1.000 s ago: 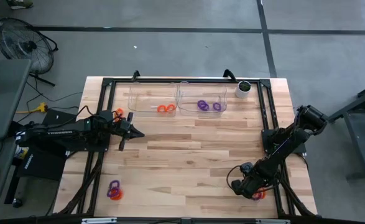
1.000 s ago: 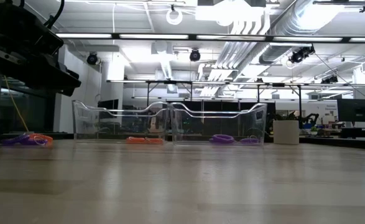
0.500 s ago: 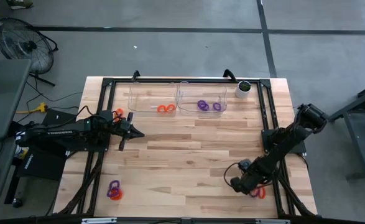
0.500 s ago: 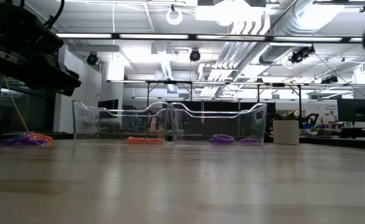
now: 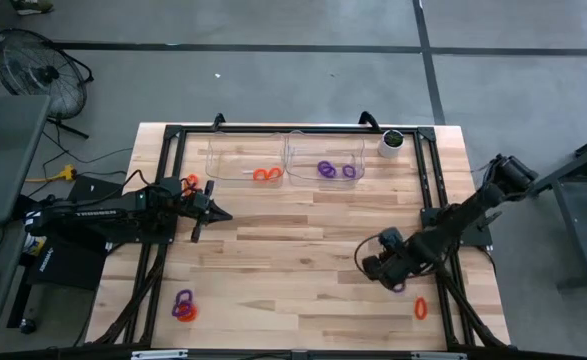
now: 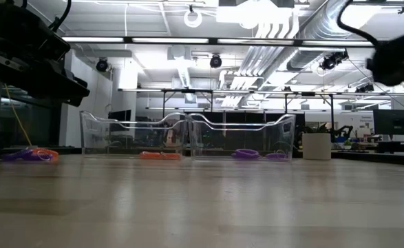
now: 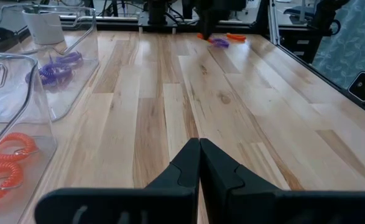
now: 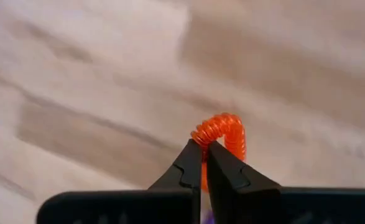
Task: Sort spring keychains
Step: Put the orange spring keychain into the left transparent bin
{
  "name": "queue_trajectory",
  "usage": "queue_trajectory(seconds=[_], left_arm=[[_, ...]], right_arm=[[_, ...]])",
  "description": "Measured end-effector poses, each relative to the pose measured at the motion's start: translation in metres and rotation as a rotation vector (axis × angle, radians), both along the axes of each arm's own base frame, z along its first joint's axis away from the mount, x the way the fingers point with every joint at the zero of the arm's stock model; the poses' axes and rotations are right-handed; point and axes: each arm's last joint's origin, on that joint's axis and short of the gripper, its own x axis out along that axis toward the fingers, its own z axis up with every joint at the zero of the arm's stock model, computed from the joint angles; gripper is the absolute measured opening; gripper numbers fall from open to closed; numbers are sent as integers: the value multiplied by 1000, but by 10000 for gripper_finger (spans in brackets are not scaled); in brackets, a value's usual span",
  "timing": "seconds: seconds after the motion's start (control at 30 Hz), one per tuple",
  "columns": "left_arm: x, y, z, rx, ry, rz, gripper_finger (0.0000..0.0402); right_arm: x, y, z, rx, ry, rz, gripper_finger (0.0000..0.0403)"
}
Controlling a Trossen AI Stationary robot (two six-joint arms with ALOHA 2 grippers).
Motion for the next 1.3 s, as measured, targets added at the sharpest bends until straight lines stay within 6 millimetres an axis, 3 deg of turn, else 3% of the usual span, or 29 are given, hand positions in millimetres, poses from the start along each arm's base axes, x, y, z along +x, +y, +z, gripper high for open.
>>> queue_trajectory(seconds=[0.3,0.67,1.13,1.3], left_arm=[[0,0,0,0,0,0,1],[0,0,0,0,0,0,1],[0,0,0,0,0,0,1],[0,0,0,0,0,0,1]], right_arm=[[22,-33,13,-169,-162,-6,0],[70,-80,26,-236,-378,82,0],[156,-166,91,-501,-414,668,0],[190,-192,105,-580,-437,891,0]])
